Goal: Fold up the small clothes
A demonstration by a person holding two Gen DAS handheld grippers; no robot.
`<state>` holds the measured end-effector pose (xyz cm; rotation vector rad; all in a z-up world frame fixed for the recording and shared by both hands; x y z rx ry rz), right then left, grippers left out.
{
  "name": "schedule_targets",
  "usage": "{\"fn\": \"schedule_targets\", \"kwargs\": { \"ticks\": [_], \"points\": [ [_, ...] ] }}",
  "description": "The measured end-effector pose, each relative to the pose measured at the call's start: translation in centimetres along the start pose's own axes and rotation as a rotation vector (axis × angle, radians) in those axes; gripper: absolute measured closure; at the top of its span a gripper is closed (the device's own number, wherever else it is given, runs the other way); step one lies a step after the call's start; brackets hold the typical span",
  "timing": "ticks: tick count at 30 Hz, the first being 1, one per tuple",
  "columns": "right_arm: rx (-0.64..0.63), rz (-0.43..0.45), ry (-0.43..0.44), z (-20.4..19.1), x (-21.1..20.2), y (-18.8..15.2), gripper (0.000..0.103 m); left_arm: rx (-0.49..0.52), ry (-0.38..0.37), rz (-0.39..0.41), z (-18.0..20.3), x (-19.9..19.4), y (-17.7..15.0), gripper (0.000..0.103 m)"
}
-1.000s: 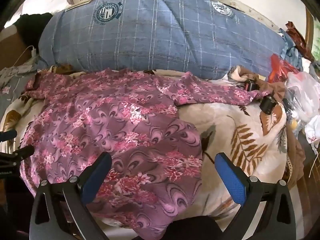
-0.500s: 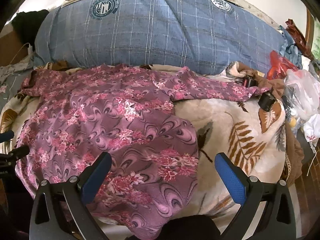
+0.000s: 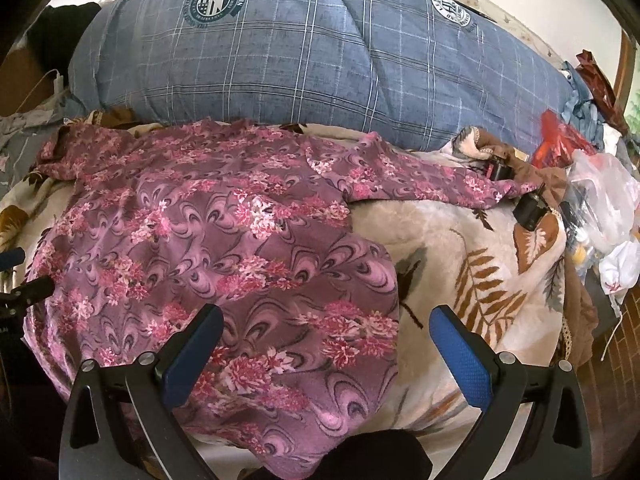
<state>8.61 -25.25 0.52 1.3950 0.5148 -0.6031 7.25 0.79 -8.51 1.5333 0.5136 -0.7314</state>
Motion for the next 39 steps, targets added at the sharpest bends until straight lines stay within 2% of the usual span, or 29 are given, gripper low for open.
{"fn": "schedule_targets", "kwargs": {
  "ticks": [19,39],
  "points": [
    [0.027,-0.016,0.016,0.38,0.31,-0.22,0.0,0.025,0.008,-0.006,0.28,0.28,-0.33,0.005],
    [0.039,-0.022,0.07,-0.05,0.76,-0.38,0.001,0.022,0.015,-0.032,0.15,0.96,-0.49,0.005]
  ]
}}
Point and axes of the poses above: each gripper's, at about its wrist camera, not at the fingertips, and x roughly the way its jaws point, z to its right, y to its top, the point moved 10 cm from there along x, roughly the way its jaws point, and after that the axes turned 6 degrees about z, right-handed, at the moved point
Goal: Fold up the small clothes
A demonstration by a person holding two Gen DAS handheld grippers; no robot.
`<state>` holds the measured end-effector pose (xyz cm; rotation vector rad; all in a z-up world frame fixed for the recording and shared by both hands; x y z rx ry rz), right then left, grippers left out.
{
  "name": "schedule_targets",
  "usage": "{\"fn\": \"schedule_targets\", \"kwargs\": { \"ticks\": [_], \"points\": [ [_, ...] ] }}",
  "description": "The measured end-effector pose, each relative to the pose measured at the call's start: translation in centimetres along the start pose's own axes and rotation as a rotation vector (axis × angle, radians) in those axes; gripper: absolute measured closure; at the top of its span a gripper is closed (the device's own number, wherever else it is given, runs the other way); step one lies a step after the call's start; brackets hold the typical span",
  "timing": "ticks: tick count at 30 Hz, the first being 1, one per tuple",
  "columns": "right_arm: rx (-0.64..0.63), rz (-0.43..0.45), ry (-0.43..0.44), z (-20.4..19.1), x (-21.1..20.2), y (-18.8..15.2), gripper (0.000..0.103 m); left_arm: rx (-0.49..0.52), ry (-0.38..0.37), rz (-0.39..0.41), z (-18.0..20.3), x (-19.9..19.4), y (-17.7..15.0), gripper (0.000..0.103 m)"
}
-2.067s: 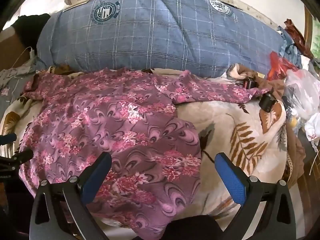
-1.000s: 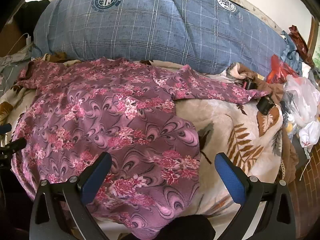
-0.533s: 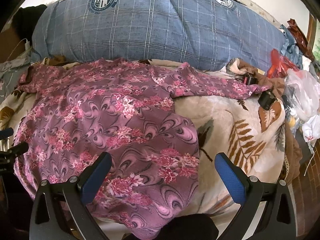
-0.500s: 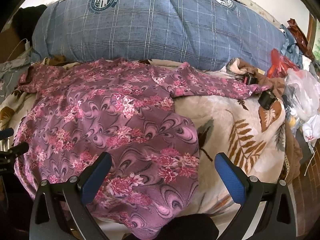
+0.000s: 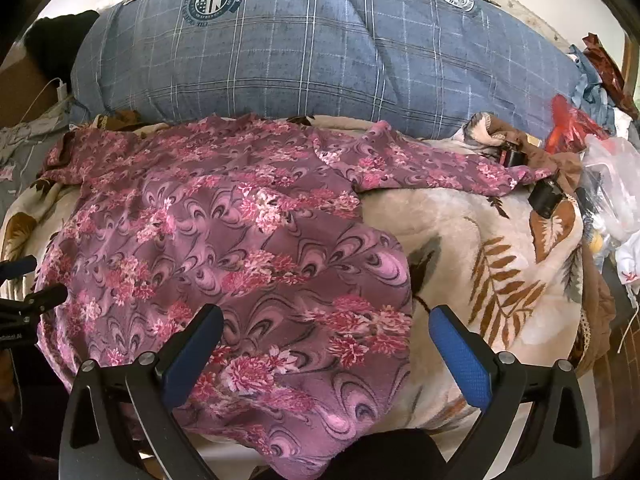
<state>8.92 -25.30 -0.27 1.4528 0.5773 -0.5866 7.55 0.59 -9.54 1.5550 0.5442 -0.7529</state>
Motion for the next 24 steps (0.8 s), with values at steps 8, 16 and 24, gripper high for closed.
{"fn": "schedule_targets", "kwargs": {
  "ticks": [8,16,24],
  "points": [
    [0.02,-0.001,0.012,0.2,0.2,0.0,0.001,-0.001,0.002,-0.017,-0.1,0.5,-0.3,0.005],
    [0.095,-0.002,0.03,3.9,-0.4,-0.6,0.001,-0.095,0.024,-0.04,-6.3,-0.1,0.3,0.005],
    [0.189,-0.07,0.193,6.3,-1.1,-4.9,0.001,-0.202,-0.047,-0.252,-9.1,2.2,-5.7,0.005]
  ]
}}
Point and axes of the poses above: each gripper's, at about its wrist camera, not at the fingertips, and x roughly the way its jaws point, z to its right, y to its top, the point moved 10 cm from there along x, roughly the way its jaws point, and after that the axes turned 6 degrees about z, right-handed, at the moved point
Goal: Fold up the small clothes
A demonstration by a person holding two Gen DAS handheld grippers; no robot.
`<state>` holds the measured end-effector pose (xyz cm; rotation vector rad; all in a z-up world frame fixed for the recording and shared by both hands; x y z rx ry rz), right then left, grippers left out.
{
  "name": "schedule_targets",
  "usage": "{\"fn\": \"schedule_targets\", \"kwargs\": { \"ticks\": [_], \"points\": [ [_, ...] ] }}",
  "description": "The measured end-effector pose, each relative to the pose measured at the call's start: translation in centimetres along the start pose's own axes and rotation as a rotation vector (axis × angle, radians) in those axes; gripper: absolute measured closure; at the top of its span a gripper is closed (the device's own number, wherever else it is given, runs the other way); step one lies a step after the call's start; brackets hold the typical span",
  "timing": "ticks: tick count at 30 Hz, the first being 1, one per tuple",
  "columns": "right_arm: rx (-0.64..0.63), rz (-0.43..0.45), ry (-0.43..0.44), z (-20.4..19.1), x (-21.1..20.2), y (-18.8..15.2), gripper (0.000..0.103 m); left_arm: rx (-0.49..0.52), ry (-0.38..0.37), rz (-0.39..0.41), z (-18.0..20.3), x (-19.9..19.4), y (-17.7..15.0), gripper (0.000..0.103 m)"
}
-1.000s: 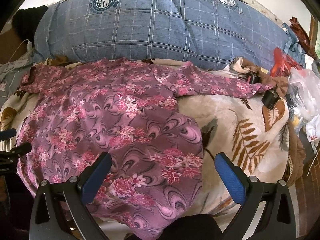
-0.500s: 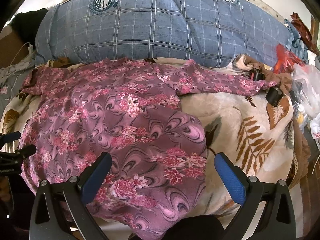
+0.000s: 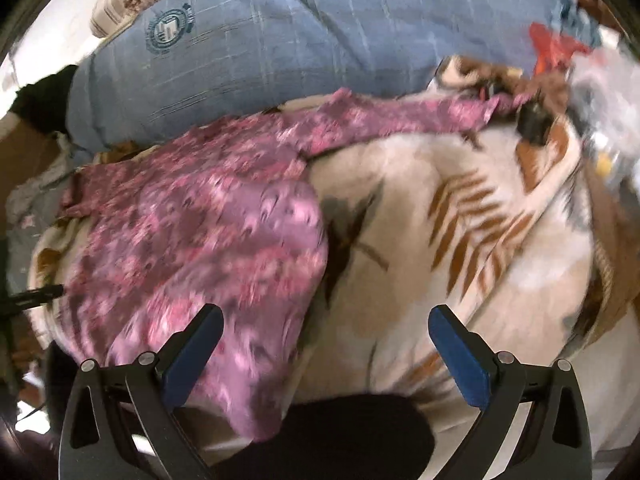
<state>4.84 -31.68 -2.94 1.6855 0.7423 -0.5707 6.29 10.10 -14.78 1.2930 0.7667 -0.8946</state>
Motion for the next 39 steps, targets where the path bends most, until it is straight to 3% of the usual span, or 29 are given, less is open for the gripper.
{"fn": "schedule_targets", "kwargs": {
  "ticks": [2,4,6,7,8,9,10,14,17,22,25,26,28,29,32,33,34,36,39],
  "points": [
    [-0.021,-0.027,0.041,-0.9,0.6,-1.2,0.001,0.045,-0.008,-0.025,1.4,0.8,-1.1,0.005],
    [-0.052,-0.052,0.085,-2.2,1.6,-2.2,0.001,0.114,-0.007,0.007,3.1,0.6,-1.2,0.007],
    [-0.086,-0.087,0.129,-3.7,2.9,-3.4,0.004,0.147,-0.018,0.031,4.7,0.1,-1.2,0.031],
    [-0.101,-0.106,0.143,-4.3,3.3,-3.9,0.031,0.166,-0.014,0.036,5.0,0.1,-1.2,0.043],
    [-0.121,-0.141,0.165,-4.9,3.9,-4.5,0.052,0.189,-0.007,0.037,5.3,-0.1,-1.1,0.071],
    [-0.13,-0.164,0.178,-5.2,4.2,-4.9,0.094,0.193,-0.004,0.038,5.3,-0.4,-0.9,0.092],
    [-0.119,-0.172,0.216,-5.6,3.8,-4.8,0.098,0.171,-0.05,0.023,5.3,-0.9,-0.7,0.1],
    [-0.081,0.002,0.364,-6.1,-3.0,-0.8,0.098,0.059,-0.137,0.021,3.7,-3.1,0.4,0.1],
    [-0.086,0.054,0.388,-4.7,-7.5,-0.2,0.101,0.055,-0.118,-0.003,3.1,-2.6,0.1,0.1],
    [-0.056,-0.13,0.221,-0.1,-5.1,-6.0,0.101,0.086,-0.059,-0.066,2.8,-0.3,-1.6,0.099],
    [-0.067,-0.277,0.05,3.0,-2.4,-9.0,0.099,0.125,-0.064,-0.054,2.8,-1.5,-1.4,0.099],
    [-0.047,-0.274,0.037,3.8,-2.3,-8.5,0.097,0.141,-0.056,-0.021,2.7,-2.3,-0.3,0.099],
    [0.049,-0.132,0.073,4.6,-3.1,-4.0,0.094,0.162,-0.032,0.052,2.6,-3.3,2.3,0.097],
    [0.079,-0.078,0.079,4.8,-3.2,-2.0,0.092,0.165,-0.024,0.08,2.8,-3.5,3.6,0.09],
    [0.152,0.06,0.063,4.9,-1.3,5.2,0.062,0.14,-0.008,0.163,3.4,-2.8,8.4,0.044],
    [0.164,0.073,0.069,4.4,-0.2,6.9,0.048,0.121,-0.003,0.186,3.5,-1.8,10.3,0.043],
    [0.173,0.079,0.081,3.9,1.6,8.6,0.046,0.105,-0.008,0.194,3.8,-1.0,11.6,0.043],
    [0.189,0.037,0.104,2.8,5.8,10.5,0.047,0.058,-0.026,0.167,4.1,1.2,13.4,0.043],
    [0.198,-0.062,0.035,2.1,13.1,11.5,0.048,-0.012,-0.056,0.117,5.3,4.2,15.1,0.043]
  ]
}}
Point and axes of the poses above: each gripper's, at about its wrist camera, not at the fingertips, and x roughly the way its jaws point, z to its right, y to its top, the point moved 10 cm from there along x, roughly the way its jaws point, and after that the axes turned 6 degrees about z, right-handed, at the moved point
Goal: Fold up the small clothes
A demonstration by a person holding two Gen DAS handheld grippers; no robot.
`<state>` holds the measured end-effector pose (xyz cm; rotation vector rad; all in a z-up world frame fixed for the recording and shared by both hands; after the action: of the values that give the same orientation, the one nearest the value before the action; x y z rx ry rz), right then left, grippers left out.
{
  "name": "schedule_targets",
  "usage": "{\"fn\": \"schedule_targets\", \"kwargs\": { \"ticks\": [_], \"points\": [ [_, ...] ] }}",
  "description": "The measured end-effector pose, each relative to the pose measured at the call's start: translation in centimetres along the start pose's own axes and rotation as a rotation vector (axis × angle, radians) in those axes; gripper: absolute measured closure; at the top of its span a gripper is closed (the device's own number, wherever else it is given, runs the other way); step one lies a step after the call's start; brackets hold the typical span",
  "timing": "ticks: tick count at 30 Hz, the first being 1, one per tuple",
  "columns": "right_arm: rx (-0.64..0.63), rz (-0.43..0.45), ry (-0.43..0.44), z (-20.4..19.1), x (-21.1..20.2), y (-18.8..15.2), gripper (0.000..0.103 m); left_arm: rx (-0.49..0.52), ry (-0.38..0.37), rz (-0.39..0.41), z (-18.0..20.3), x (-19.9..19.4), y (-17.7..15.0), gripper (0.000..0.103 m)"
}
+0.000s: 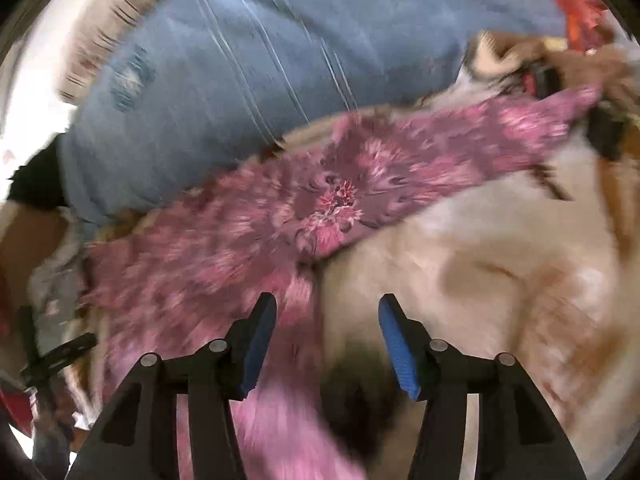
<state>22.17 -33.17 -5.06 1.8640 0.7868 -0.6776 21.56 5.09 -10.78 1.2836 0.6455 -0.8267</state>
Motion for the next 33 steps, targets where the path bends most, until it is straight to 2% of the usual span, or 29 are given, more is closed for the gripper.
{"fn": "schedule_targets", "kwargs": {
  "ticks": [1,2,3,4,5,7,8,10,12,13,14,15,16,18,20,21,22,26,27,30,31,33],
  "points": [
    [0.002,-0.011,-0.002,-0.5,1.3,0.0,0.047,-0.021,-0.017,-0.011,0.4,0.9,0.3,0.043],
    [-0.012,0.03,-0.016,-1.1,2.1,0.7,0.046,-0.025,-0.026,-0.015,0.8,1.3,0.5,0.043],
    [-0.033,0.068,-0.018,-1.7,2.4,1.5,0.052,-0.022,-0.03,-0.019,1.4,1.8,0.8,0.043],
    [-0.05,0.055,-0.001,-2.4,3.1,1.7,0.082,-0.011,-0.03,-0.018,1.8,2.0,1.2,0.043],
    [-0.072,0.024,-0.013,-2.8,3.9,2.0,0.097,0.011,-0.029,-0.006,2.2,2.0,1.8,0.043],
    [-0.077,0.097,-0.017,-3.0,3.2,4.0,0.096,0.049,-0.011,0.031,2.5,1.8,2.8,0.043],
    [-0.052,0.164,-0.008,-2.6,2.1,5.5,0.096,0.069,0.014,0.054,2.3,2.0,3.4,0.043],
    [0.018,0.21,-0.01,-1.0,2.0,6.8,0.096,0.086,0.049,0.058,1.6,2.8,3.9,0.042],
    [0.016,0.106,-0.043,0.0,4.4,5.4,0.096,0.09,0.081,0.003,0.6,4.7,3.4,0.042],
    [0.0,0.026,-0.057,0.4,5.7,4.1,0.096,0.089,0.073,-0.022,0.4,5.2,3.1,0.042],
    [-0.012,0.041,-0.038,0.3,5.0,3.9,0.096,0.101,0.056,-0.012,0.3,5.0,3.2,0.042],
    [-0.014,0.032,-0.021,0.1,3.9,3.8,0.085,0.114,0.042,-0.002,0.4,4.6,3.4,0.042],
    [-0.004,0.032,-0.007,0.0,3.1,4.1,0.084,0.119,0.019,0.011,0.6,4.1,3.9,0.042],
    [0.027,0.127,0.036,0.3,0.3,6.4,0.082,0.097,-0.024,0.054,0.8,3.3,5.4,0.042],
    [0.059,0.237,0.011,1.1,-1.7,9.4,0.055,0.071,-0.045,0.102,1.2,3.1,7.1,0.037],
    [0.069,0.256,-0.018,1.4,-1.8,10.6,0.03,0.065,-0.045,0.117,1.2,3.2,7.6,0.037],
    [0.068,0.234,-0.044,1.6,-0.6,11.6,0.026,0.061,-0.048,0.125,1.4,3.7,7.9,0.037],
    [0.026,0.074,-0.144,0.7,6.5,11.3,0.029,0.038,-0.08,0.086,1.2,6.0,7.5,0.037],
    [0.001,0.053,-0.179,0.3,7.9,10.8,0.034,0.043,-0.079,0.071,1.2,6.6,7.5,0.037],
    [-0.125,-0.034,-0.297,0.5,11.1,10.1,0.098,0.053,-0.078,0.079,1.0,6.6,7.8,0.037],
    [-0.137,-0.001,-0.304,0.4,11.0,10.8,0.099,0.046,-0.079,0.096,0.8,6.4,8.3,0.037],
    [-0.066,0.117,-0.265,0.6,9.3,13.2,0.099,0.022,-0.053,0.135,0.0,6.0,9.4,0.037]
  ]
}}
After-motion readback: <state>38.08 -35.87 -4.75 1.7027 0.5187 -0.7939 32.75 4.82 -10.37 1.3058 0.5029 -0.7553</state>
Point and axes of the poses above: each gripper's, at about its wrist camera, not at the fingertips, and x roughly the way its jaws point, z to its right, y to its top, the point moved 10 cm from there along x, roughly the way its jaws point, and after that the axes turned 6 degrees about z, right-handed, at the moved point
